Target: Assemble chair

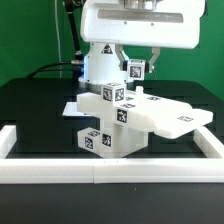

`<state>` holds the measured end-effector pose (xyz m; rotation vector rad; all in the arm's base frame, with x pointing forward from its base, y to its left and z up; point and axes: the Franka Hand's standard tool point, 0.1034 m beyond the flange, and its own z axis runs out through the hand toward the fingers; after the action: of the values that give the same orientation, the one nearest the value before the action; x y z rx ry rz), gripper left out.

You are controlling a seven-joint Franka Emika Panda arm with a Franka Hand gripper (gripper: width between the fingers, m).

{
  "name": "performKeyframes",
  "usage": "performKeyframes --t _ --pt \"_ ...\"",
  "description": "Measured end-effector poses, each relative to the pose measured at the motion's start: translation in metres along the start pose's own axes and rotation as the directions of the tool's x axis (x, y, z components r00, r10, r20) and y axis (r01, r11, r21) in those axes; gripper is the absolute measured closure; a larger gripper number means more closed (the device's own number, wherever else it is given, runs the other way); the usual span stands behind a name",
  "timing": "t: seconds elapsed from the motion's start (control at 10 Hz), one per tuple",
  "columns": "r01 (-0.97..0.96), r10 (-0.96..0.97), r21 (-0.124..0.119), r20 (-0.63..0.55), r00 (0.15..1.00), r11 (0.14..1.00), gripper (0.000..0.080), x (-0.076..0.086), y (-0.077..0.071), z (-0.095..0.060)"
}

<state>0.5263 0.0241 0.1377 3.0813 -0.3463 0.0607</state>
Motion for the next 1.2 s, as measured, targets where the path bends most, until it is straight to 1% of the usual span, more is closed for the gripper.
performKeyframes --t 0.2,0.4,0.7,1.0,1.1,1.2 --pt "0.005 -0.005 -0.013 0.001 1.000 1.000 0.0512 -0.0015 -0.0025 0.0067" --pt "0.014 -0.014 -0.018 -0.007 1.000 1.000 0.0512 -0.0018 -0.0058 0.0097" --pt "0.013 -0.013 -0.018 -0.007 1.000 1.000 0.0512 -0.0015 -0.0048 0.0097" --pt "0.011 -0.011 -0.015 -0.006 1.000 1.000 0.0512 -0.0047 -0.0054 0.0120" --pt "0.014 -0.014 -0.013 -0.012 1.000 1.000 0.0512 -0.0039 -0.0060 0.0119" --pt "0.002 -0.002 -0.005 -0.011 1.000 1.000 0.0512 -0.0039 -0.0060 0.0116"
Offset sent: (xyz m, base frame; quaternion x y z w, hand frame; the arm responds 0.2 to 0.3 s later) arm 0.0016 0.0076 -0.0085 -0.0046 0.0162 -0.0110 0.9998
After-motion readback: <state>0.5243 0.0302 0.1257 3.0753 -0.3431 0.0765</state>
